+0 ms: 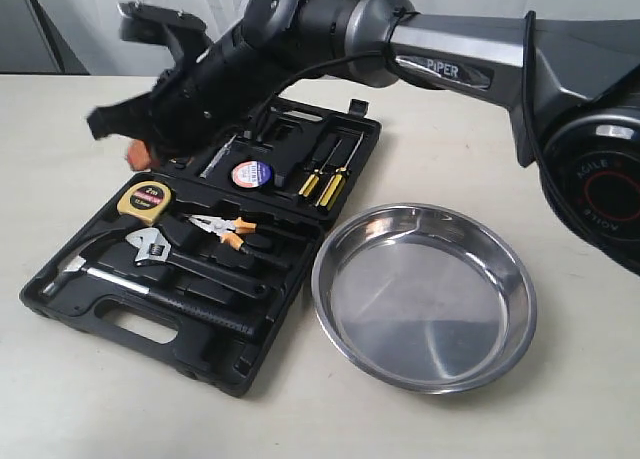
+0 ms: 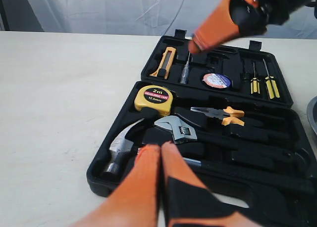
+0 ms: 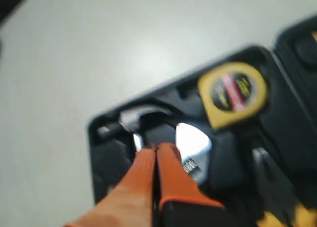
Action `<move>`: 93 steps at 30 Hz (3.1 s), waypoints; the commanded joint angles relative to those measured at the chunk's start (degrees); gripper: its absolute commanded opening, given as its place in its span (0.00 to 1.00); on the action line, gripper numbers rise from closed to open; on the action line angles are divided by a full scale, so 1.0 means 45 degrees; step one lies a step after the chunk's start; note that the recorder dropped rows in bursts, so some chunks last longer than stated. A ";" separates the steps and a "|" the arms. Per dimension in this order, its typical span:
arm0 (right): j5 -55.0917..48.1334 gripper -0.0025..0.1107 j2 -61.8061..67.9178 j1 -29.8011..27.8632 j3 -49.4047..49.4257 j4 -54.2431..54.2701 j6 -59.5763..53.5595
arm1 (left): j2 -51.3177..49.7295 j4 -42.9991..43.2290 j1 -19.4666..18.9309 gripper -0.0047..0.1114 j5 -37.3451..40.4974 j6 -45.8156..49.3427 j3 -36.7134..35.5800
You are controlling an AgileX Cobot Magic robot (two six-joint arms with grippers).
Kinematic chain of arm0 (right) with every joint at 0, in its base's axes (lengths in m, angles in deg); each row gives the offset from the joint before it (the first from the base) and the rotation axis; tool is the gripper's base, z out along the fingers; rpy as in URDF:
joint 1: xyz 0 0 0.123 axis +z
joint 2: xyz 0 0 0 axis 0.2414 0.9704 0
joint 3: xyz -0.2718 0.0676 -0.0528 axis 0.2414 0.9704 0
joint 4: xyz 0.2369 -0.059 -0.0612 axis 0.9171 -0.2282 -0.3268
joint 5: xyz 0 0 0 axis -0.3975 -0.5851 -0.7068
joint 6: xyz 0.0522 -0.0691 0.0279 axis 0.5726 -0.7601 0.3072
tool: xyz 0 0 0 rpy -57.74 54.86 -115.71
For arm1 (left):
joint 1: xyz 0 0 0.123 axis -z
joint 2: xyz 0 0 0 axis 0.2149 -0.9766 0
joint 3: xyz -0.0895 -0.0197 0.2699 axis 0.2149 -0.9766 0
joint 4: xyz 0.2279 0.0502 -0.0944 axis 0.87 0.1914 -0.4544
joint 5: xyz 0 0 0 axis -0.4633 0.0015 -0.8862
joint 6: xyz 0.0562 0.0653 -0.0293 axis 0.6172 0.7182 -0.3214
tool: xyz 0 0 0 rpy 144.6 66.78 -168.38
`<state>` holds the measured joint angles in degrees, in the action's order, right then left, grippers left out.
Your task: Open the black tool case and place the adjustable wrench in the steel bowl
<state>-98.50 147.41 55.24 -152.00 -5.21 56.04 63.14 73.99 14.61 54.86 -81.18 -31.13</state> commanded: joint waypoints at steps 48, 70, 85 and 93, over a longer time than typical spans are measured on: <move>-0.1663 0.01 -0.0083 0.0832 -0.0097 -1.5918 0.8913 | 0.0071 0.0010 0.0055 0.04 -0.0145 -0.0051 -0.0067; -0.0579 0.01 -0.0083 0.0856 -0.0097 -0.1760 -0.1637 | 0.0071 0.0010 0.0055 0.04 -0.0142 -0.0051 -0.0067; -0.3436 0.02 0.0596 0.0757 -0.0121 -0.4213 -0.1243 | 0.0071 0.0010 0.0055 0.04 -0.0142 -0.0051 -0.0067; -0.3433 0.51 0.1111 0.0783 -0.0121 -0.4576 -0.1243 | 0.0071 0.0010 0.0055 0.04 -0.0142 -0.0051 -0.0067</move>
<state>-114.00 152.51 58.97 -152.27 -24.87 50.48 63.14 73.99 14.61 54.86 -81.18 -31.13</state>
